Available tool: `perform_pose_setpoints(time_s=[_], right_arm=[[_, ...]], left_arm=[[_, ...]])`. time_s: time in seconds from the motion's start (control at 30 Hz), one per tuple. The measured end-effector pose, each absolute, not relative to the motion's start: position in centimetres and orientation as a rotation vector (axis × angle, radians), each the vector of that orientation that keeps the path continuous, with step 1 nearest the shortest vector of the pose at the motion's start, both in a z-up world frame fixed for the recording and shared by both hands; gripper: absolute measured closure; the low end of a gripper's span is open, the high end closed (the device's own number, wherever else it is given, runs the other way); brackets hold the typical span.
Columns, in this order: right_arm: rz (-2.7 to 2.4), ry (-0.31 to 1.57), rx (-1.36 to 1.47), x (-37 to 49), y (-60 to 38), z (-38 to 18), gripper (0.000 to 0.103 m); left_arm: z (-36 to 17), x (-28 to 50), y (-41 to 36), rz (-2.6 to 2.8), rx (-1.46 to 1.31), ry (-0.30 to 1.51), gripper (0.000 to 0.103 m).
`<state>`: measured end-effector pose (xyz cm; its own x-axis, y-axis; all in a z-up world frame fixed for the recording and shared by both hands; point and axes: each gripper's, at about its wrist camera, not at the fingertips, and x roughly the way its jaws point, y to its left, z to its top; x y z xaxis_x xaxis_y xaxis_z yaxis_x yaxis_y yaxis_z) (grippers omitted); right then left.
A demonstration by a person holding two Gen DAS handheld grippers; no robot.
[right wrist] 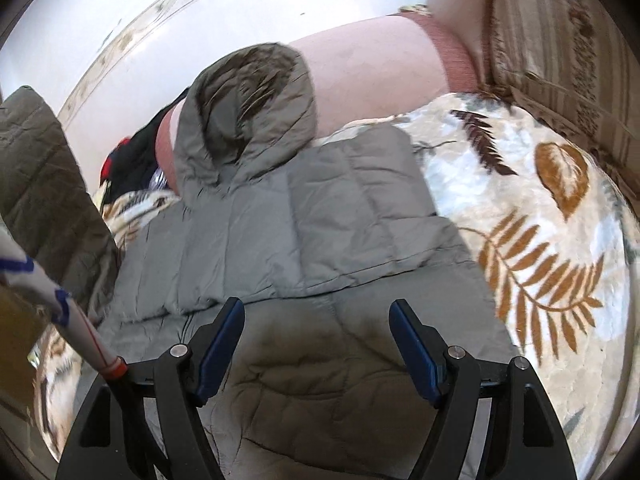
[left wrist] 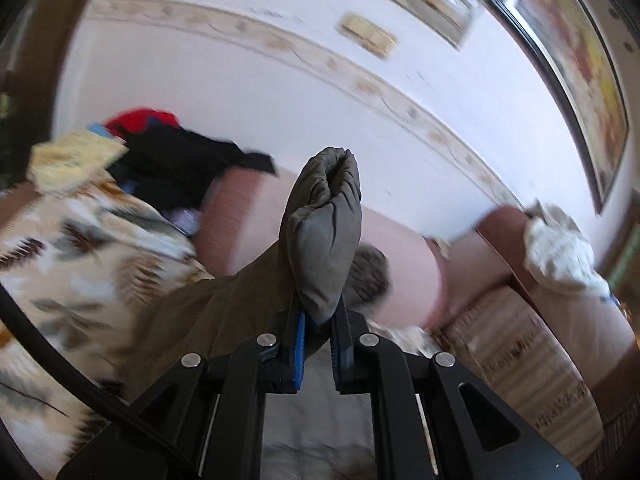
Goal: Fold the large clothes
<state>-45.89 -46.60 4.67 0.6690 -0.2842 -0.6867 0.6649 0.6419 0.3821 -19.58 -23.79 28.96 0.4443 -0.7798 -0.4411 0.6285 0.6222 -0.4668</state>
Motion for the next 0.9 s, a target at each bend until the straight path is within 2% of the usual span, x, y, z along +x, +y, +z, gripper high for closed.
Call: perform_pose_setpoints(time_s=[0.13,0.4,0.43,0.47,0.5,0.63,0.7,0.9], right_arm=[[-0.632,0.588,0.71,-47.4,-47.6,5.0,0.023],[-0.709,0.546,0.77,-49.3,-49.5,5.1,0.023],[-0.714,0.545,0.775,-49.3,-49.6,5.1,0.023],[-0.718,0.545,0.777,-49.4,-49.7,5.0,0.023],[-0.719,0.543,0.78,-49.4,-49.8,5.0,0.023],[-0.701,0.506,0.812,-49.8,-50.3,5.0,0.023],[-0.656,0.468,0.846,-49.9,-50.4,5.0,0.028],[-0.422,0.4,0.97,-48.3,-50.1,3.9,0.036]], left_arm=[[25.3,-22.8,-28.7,-0.931,-0.168,0.735,0.094],[11.0,-28.4,-37.8,-0.94,0.044,0.97,0.09],[8.9,-28.9,-38.6,-0.919,0.08,1.023,0.081],[7.4,-29.2,-39.0,-0.913,0.102,1.075,0.068],[6.3,-29.6,-39.1,-0.923,0.111,1.125,0.062],[6.6,-31.1,-37.6,-1.016,0.116,1.096,0.058],[8.0,-31.0,-35.4,-1.045,0.073,1.058,0.058],[10.4,-24.5,-27.6,-0.832,-0.017,0.926,0.046]])
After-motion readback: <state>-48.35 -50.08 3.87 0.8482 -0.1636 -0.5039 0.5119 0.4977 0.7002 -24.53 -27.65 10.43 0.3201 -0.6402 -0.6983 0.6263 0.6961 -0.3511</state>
